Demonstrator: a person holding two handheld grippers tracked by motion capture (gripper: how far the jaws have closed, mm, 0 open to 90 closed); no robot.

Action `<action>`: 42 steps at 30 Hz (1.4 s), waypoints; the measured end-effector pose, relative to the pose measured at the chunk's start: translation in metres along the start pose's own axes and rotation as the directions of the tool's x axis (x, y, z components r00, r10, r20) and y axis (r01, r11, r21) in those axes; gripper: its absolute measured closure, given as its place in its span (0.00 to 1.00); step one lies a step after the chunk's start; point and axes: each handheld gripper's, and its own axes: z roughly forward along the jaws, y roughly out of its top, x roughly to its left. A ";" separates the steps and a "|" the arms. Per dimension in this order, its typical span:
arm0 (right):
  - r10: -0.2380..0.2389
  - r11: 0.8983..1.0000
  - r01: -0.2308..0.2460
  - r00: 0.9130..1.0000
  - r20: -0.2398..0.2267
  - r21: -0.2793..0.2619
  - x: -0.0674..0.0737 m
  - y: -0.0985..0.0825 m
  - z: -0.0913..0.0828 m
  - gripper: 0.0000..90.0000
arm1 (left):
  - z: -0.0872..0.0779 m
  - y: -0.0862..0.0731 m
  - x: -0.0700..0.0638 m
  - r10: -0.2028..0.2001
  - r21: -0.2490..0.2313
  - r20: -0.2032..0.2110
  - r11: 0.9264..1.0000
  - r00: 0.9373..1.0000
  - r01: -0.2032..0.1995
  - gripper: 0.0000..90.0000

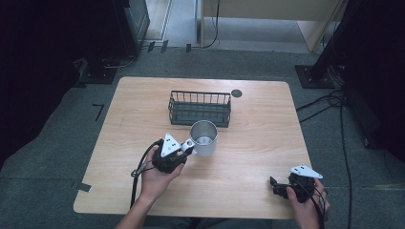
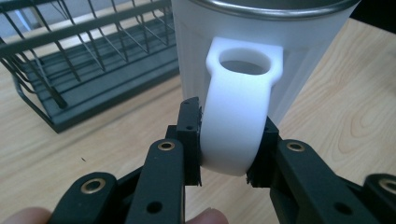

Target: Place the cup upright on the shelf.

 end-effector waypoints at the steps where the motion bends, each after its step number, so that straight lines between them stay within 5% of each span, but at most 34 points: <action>1: 0.000 1.000 0.000 1.000 0.000 0.000 0.000 0.000 0.000 0.00 | 0.000 0.002 0.002 0.000 -0.002 -0.003 1.000 1.000 0.000 0.81; 18: -0.001 1.000 0.001 1.000 0.000 -0.001 0.000 0.000 0.000 0.00 | 0.007 0.041 0.034 0.025 -0.028 0.017 0.999 1.000 -0.024 0.81; 29: 0.000 1.000 0.000 1.000 -0.001 -0.001 0.000 0.000 0.000 0.00 | 0.019 0.071 0.049 0.094 -0.024 0.017 0.995 0.995 -0.094 0.81; 42: 0.000 1.000 0.000 1.000 0.000 0.000 0.000 0.000 0.000 0.00 | 0.036 0.094 0.072 0.088 -0.027 0.015 0.996 0.996 -0.088 0.81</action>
